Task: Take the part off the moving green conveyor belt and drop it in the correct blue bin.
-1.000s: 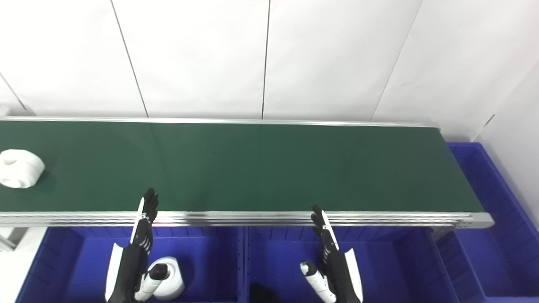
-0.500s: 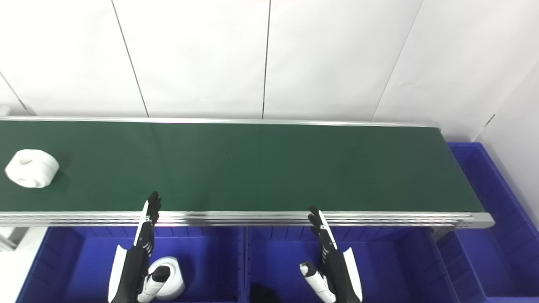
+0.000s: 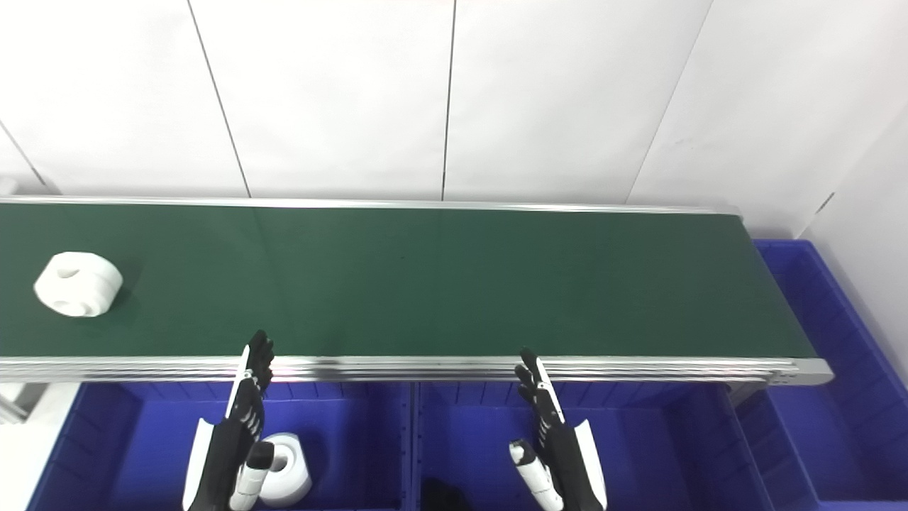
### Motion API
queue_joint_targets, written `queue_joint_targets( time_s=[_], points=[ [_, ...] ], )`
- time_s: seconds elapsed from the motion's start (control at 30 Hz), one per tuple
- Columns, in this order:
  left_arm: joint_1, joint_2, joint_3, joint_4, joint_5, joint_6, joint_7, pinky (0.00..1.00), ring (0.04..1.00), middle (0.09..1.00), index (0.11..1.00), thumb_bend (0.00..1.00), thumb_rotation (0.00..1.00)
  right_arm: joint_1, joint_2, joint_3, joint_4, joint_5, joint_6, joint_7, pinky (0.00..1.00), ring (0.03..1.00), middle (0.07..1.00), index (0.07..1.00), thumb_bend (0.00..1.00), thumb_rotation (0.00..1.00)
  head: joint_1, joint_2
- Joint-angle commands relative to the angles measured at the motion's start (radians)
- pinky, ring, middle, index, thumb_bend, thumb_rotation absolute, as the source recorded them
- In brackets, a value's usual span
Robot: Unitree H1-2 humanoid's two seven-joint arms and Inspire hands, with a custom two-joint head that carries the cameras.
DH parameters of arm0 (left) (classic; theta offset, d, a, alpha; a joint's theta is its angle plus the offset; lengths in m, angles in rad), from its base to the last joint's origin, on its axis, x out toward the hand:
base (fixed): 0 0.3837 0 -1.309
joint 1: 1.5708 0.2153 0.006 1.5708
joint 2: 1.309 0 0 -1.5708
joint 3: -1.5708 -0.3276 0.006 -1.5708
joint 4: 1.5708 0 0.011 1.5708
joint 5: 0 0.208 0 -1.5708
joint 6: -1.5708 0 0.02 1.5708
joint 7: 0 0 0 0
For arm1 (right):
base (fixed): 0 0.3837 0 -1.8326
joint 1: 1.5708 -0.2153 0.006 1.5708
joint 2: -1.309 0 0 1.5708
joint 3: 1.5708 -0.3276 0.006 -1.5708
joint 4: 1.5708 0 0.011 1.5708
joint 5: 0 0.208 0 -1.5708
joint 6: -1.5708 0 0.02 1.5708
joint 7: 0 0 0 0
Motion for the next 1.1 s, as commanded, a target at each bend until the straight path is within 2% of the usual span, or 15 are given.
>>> queue_joint_targets(
  time_s=[0.0, 0.2, 0.63, 0.8, 0.87, 1.0, 1.03, 1.07],
  points=[
    [0.006, -0.018, 0.000, 0.002, -0.010, -0.008, 0.000, 1.00, 1.000, 1.000, 1.000, 0.83, 0.99, -0.014, 0.010, -0.005, -0.016, 0.011, -0.011, -0.003, 0.95, 0.963, 0.991, 0.998, 0.85, 0.99, 0.003, 0.002],
    [-0.001, -0.031, 0.017, 0.035, -0.029, -0.009, 0.003, 1.00, 1.000, 1.000, 1.000, 0.83, 0.98, -0.019, 0.013, -0.004, -0.008, 0.004, -0.016, -0.004, 0.94, 0.963, 0.990, 1.000, 0.85, 0.99, -0.002, -0.002],
    [0.002, -0.043, 0.026, 0.018, -0.048, 0.006, -0.018, 1.00, 1.000, 1.000, 1.000, 0.82, 0.97, -0.013, 0.010, -0.004, -0.024, 0.003, -0.006, 0.001, 0.95, 0.970, 0.995, 1.000, 0.85, 0.99, 0.006, -0.010],
    [-0.001, -0.050, 0.016, 0.031, -0.038, -0.004, -0.010, 1.00, 1.000, 1.000, 1.000, 0.82, 0.96, -0.012, -0.002, -0.011, -0.014, 0.022, -0.022, 0.007, 0.96, 0.971, 0.997, 0.999, 0.84, 0.97, 0.076, -0.054],
    [-0.002, -0.059, 0.014, 0.042, -0.017, -0.008, 0.002, 1.00, 1.000, 1.000, 1.000, 0.82, 0.97, -0.015, -0.014, -0.016, 0.009, 0.032, -0.050, 0.011, 0.97, 0.973, 0.999, 0.999, 0.83, 0.96, 0.116, -0.078],
    [-0.017, -0.078, 0.007, 0.094, -0.033, -0.054, 0.006, 1.00, 1.000, 1.000, 1.000, 0.82, 0.94, -0.027, -0.043, -0.028, 0.077, 0.063, -0.106, 0.020, 0.99, 0.979, 1.000, 1.000, 0.84, 0.96, 0.194, -0.144],
    [-0.023, -0.081, 0.006, 0.111, -0.026, -0.060, 0.006, 1.00, 1.000, 1.000, 1.000, 0.84, 0.95, -0.031, -0.048, -0.032, 0.094, 0.071, -0.117, 0.023, 1.00, 0.983, 1.000, 1.000, 0.84, 0.96, 0.216, -0.172],
    [-0.028, -0.082, 0.006, 0.123, -0.013, -0.060, 0.009, 1.00, 0.999, 1.000, 1.000, 0.86, 0.96, -0.034, -0.051, -0.034, 0.105, 0.077, -0.124, 0.027, 1.00, 0.986, 1.000, 1.000, 0.85, 0.96, 0.216, -0.172]
  ],
)
